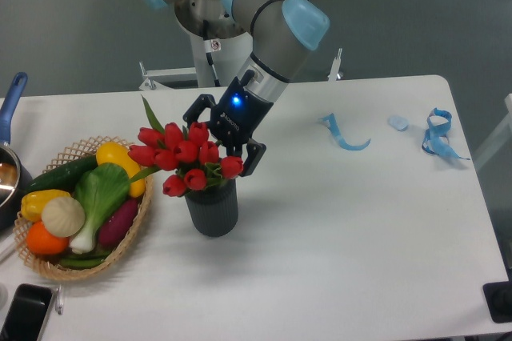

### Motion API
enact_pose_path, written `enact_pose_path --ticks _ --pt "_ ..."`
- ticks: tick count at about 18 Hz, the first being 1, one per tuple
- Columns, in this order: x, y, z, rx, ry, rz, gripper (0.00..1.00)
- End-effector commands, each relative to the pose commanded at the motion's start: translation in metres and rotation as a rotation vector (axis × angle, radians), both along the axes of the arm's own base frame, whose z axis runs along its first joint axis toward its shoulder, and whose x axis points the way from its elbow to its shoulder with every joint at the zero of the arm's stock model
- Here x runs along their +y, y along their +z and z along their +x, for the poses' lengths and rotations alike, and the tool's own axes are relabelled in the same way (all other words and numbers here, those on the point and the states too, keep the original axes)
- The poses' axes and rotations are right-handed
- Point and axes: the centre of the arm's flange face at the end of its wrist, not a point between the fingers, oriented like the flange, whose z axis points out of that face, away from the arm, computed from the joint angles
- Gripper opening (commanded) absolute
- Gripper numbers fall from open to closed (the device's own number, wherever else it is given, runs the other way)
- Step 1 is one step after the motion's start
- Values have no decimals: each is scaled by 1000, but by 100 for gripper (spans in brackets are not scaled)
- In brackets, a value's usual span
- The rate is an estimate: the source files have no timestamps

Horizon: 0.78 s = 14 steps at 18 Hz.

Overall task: Pick up the flowers from the vase
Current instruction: 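Lower the gripper around the tulip stems and close on them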

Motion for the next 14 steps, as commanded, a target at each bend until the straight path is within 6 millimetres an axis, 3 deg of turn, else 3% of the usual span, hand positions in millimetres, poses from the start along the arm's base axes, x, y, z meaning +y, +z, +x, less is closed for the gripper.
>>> enact_pose_path --ticks 6,14 --pt "7 0 -1 3 6 6 99" --pt "7 0 -2 11 5 2 62"
